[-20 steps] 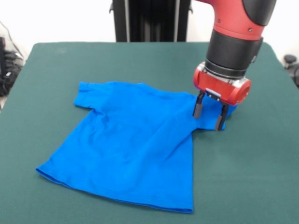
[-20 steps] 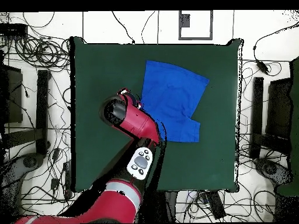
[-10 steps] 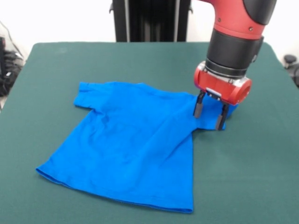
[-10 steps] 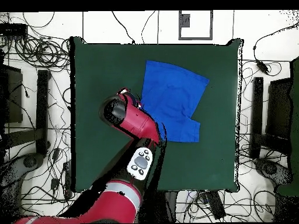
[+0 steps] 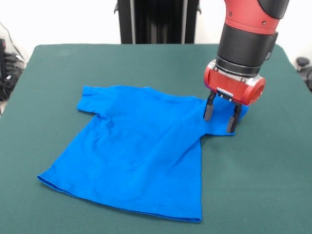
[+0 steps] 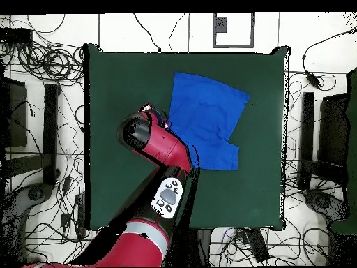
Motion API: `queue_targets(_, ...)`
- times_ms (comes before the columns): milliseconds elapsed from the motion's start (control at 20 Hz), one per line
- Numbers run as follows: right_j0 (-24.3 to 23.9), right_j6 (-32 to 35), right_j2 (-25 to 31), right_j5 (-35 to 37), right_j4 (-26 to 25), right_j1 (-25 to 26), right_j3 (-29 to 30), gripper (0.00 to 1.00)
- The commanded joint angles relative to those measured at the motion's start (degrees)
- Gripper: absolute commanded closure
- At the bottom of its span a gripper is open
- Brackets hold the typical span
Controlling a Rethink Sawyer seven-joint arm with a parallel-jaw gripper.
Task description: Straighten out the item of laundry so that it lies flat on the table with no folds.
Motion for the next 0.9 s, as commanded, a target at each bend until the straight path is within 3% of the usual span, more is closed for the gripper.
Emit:
queue_targets(50,0.69,15.83,7.65,4.98,2.11,-0.32,6.45,0.00)
queue_targets(900,-0.69,14.56,11.16,2.68,2.12,-0.18,9.05,0.00)
